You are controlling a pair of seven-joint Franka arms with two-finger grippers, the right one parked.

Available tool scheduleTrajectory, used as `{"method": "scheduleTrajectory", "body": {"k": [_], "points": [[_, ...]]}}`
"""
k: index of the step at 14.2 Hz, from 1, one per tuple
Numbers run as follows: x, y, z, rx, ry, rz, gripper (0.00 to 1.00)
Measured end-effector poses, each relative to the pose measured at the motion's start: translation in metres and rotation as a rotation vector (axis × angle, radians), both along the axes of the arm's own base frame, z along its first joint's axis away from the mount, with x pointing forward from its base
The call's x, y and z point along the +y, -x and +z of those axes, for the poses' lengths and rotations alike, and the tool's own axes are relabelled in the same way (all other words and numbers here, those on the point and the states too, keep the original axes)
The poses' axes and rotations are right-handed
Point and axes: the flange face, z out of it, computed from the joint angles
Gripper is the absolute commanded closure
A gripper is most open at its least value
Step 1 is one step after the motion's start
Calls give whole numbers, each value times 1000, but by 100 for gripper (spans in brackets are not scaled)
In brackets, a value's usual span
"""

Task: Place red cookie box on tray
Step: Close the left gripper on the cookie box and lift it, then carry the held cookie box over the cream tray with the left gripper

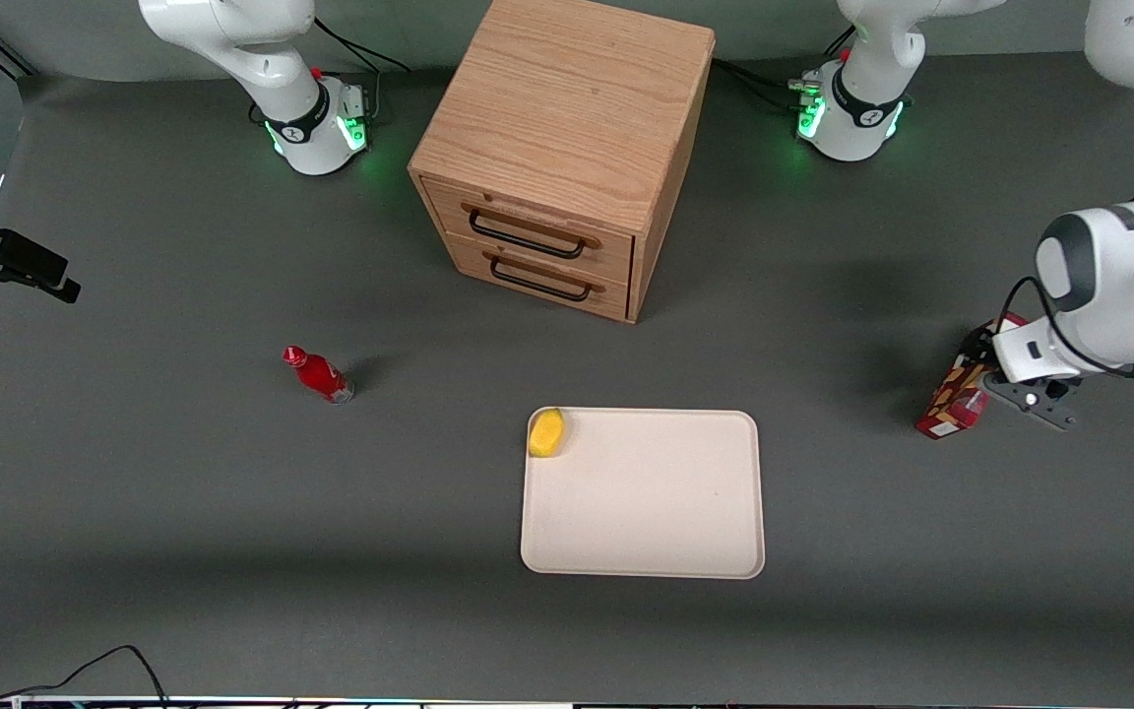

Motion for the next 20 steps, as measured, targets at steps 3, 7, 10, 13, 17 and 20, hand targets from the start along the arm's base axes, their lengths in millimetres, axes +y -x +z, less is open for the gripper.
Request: {"method": "scheduleTrajectory", "body": {"k": [3, 7, 10, 13, 17, 20], "points": [[2, 2, -12, -3, 17, 23, 100], [2, -1, -3, -5, 27, 35, 100], [0, -21, 60, 49, 74, 93, 100], [-33, -41, 207, 75, 84, 236, 100], [-157, -32, 341, 42, 65, 445, 100], [-270, -42, 307, 17, 81, 565, 100]]}}
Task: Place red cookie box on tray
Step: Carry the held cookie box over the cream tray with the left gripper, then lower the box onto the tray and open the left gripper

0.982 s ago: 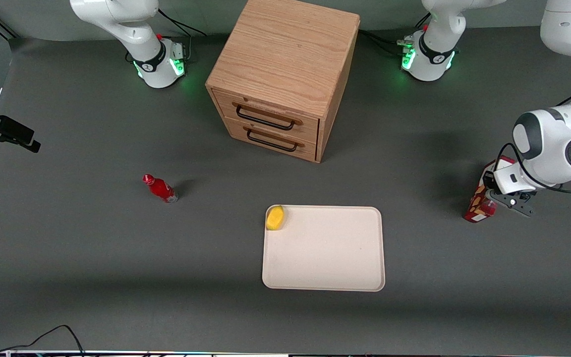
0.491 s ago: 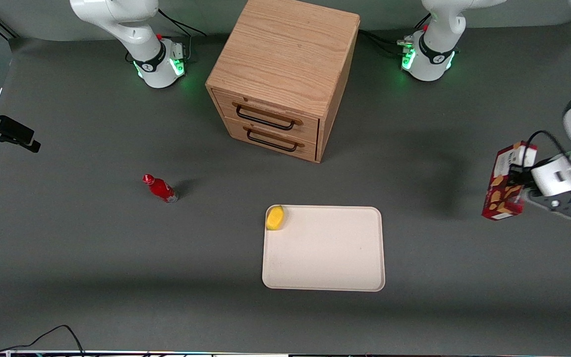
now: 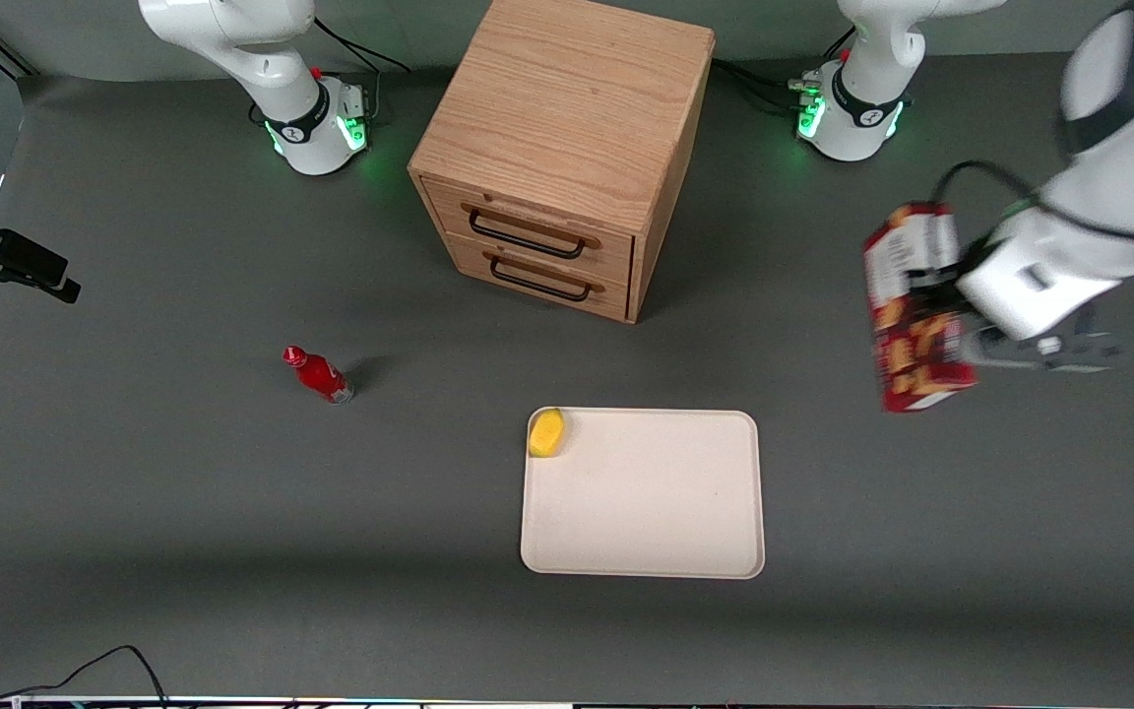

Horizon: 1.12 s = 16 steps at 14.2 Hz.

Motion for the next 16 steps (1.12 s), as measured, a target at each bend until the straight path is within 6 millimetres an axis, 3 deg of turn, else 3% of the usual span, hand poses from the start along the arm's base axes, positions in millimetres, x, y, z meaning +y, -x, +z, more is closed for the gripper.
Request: {"method": "scheduleTrajectory", "body": {"k": [1, 3, 5, 7, 8, 9, 11, 12, 14, 16], "points": [[-28, -11, -30, -13, -11, 20, 100], [-67, -35, -107, -27, -26, 30, 100], [-82, -59, -182, -57, -11, 40, 100], [-86, -74, -240, -105, -8, 53, 100], [-88, -79, -260, -135, -13, 62, 56], [-91, -82, -275, -167, -24, 67, 1], [-94, -83, -287, -195, -45, 65, 0], [-94, -84, -283, -202, -49, 66, 0], [-91, -85, -264, -189, -83, 68, 0], [-83, -80, -228, -146, -130, 70, 0]]}}
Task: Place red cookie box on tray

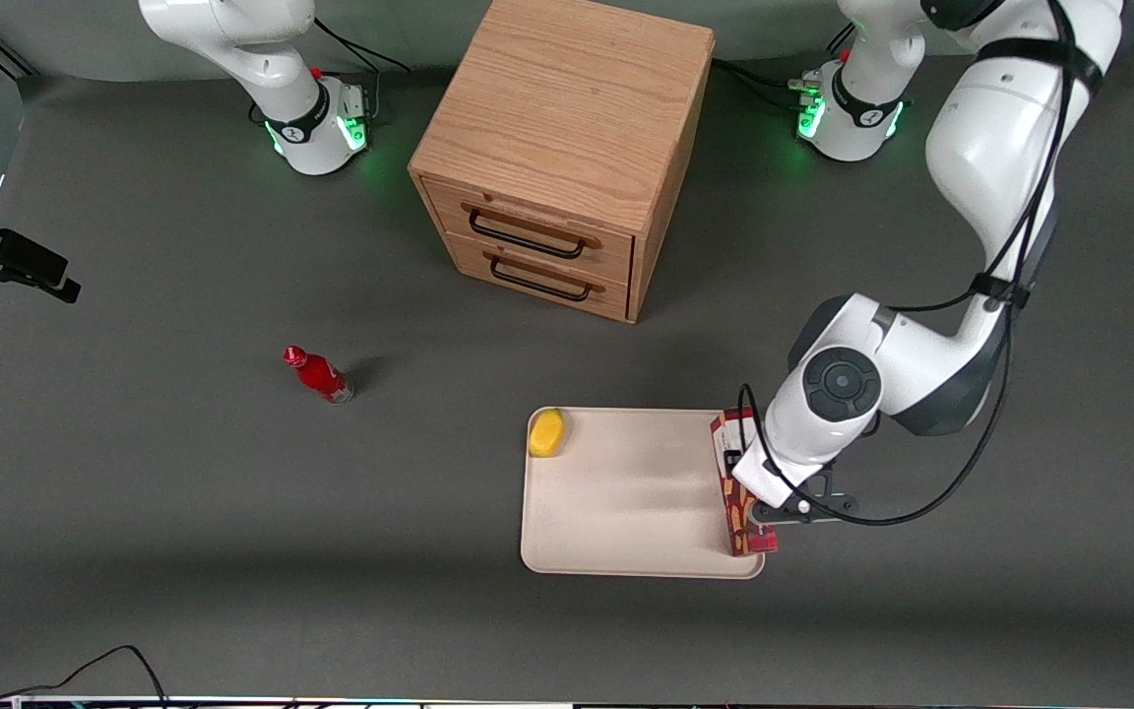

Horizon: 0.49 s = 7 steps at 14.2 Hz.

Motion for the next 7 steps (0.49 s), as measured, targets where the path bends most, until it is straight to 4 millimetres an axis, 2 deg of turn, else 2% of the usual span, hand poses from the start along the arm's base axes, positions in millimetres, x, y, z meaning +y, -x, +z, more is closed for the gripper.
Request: {"method": "scheduleTrajectory", "body": {"k": [2, 3, 5, 7], "points": [[21, 10, 57, 80, 3, -60, 0], [44, 16, 91, 120, 11, -98, 0], [110, 32, 157, 185, 32, -170, 0], [179, 59, 215, 236, 37, -234, 0]]}}
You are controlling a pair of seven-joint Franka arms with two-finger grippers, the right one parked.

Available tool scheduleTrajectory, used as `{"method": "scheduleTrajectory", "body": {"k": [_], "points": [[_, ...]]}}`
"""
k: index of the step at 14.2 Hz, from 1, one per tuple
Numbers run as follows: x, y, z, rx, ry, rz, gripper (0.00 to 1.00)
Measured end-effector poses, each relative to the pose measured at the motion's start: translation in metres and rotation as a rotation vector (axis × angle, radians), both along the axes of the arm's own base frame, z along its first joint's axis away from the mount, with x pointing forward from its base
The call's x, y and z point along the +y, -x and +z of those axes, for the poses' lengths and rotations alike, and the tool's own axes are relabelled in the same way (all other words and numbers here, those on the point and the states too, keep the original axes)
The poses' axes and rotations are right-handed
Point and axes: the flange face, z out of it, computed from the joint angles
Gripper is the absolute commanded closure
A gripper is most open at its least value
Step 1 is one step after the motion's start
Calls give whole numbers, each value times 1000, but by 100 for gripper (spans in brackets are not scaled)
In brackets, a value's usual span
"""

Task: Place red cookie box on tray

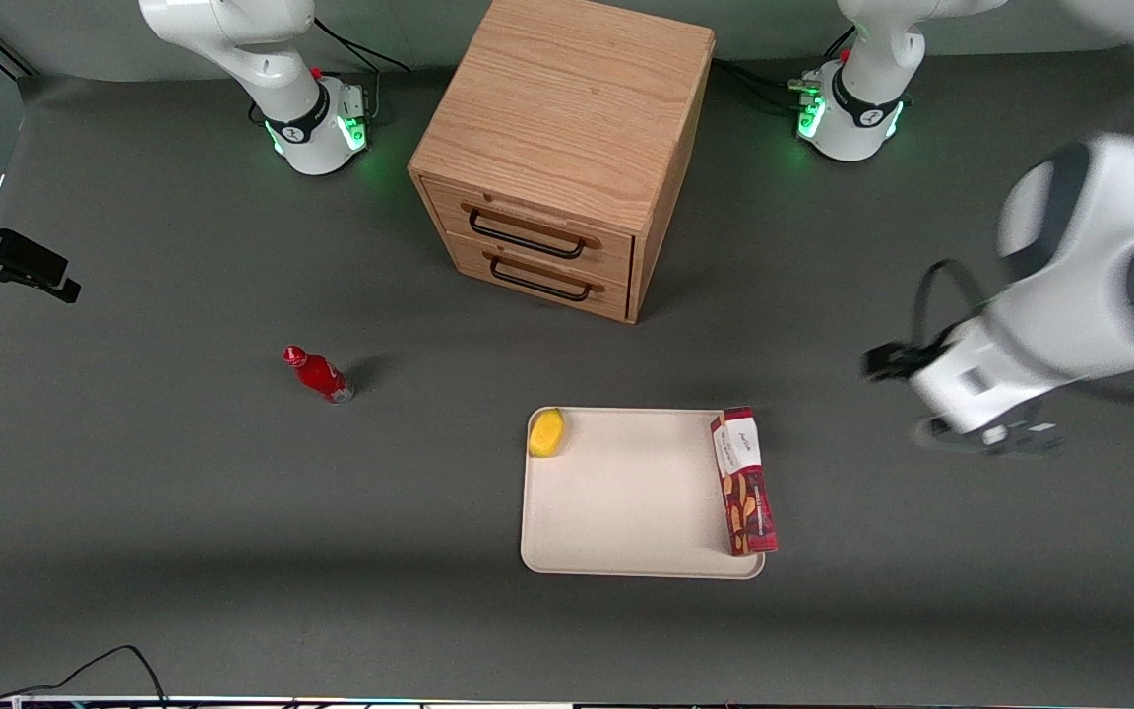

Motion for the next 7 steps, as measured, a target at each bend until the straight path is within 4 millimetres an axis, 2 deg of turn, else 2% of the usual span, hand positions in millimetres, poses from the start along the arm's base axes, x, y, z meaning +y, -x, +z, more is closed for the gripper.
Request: {"method": "scheduleTrajectory", "body": {"k": [2, 3, 5, 7], "points": [[45, 34, 41, 22, 23, -35, 0], [61, 54, 55, 12, 30, -40, 0], [74, 98, 73, -2, 32, -41, 0], [71, 128, 84, -16, 26, -43, 0]]}}
